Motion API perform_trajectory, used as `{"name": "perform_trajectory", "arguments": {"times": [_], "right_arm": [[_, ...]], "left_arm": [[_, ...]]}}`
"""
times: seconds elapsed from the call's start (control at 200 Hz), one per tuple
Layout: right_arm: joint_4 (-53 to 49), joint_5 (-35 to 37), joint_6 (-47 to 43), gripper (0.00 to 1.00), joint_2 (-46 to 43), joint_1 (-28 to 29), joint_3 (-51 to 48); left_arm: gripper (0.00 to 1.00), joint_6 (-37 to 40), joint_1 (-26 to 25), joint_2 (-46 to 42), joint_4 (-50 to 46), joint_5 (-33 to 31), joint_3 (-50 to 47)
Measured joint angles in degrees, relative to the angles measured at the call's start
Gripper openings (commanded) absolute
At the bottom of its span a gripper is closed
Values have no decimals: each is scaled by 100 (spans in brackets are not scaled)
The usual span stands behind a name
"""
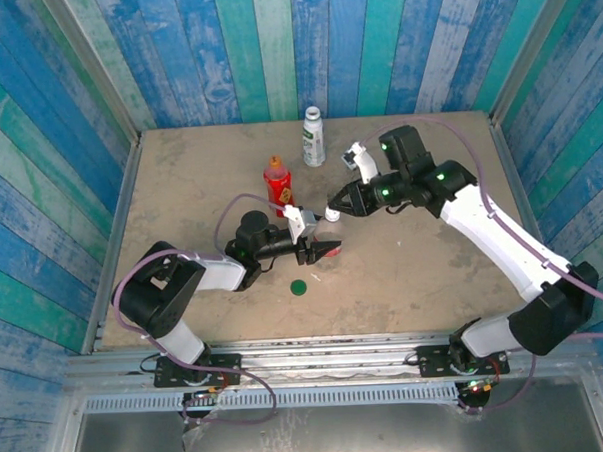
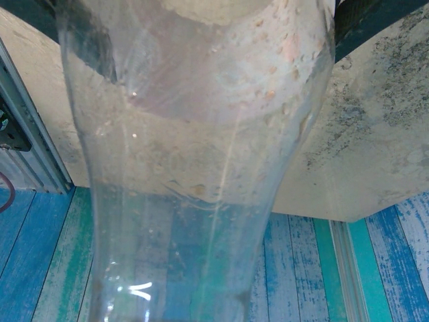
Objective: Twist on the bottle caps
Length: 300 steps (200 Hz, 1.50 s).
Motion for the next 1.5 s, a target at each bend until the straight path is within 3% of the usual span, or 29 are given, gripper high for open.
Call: {"name": "perform_trajectory", "arguments": {"times": [0.441,0.666,0.816,1.121,1.502], "right_arm": [[208,-428,240,20,-931,-61,-1025],[166,-350,286,35,-986,-33,-885],[216,-227,190,37,-678,-74,-446],[214,-356,-129,18,-83,-107,-219],[273,-680,94,23,-1097,-46,-1388]], "left_arm": [[66,-35,-11,9,2,-26,2],[67,-63,-13,11,-2,-61,9],[67,-61,-13,11,0,-61,9],[67,-61,-13,11,28,-59,-9],[67,-83,-17,11,118,-151,-61]]}}
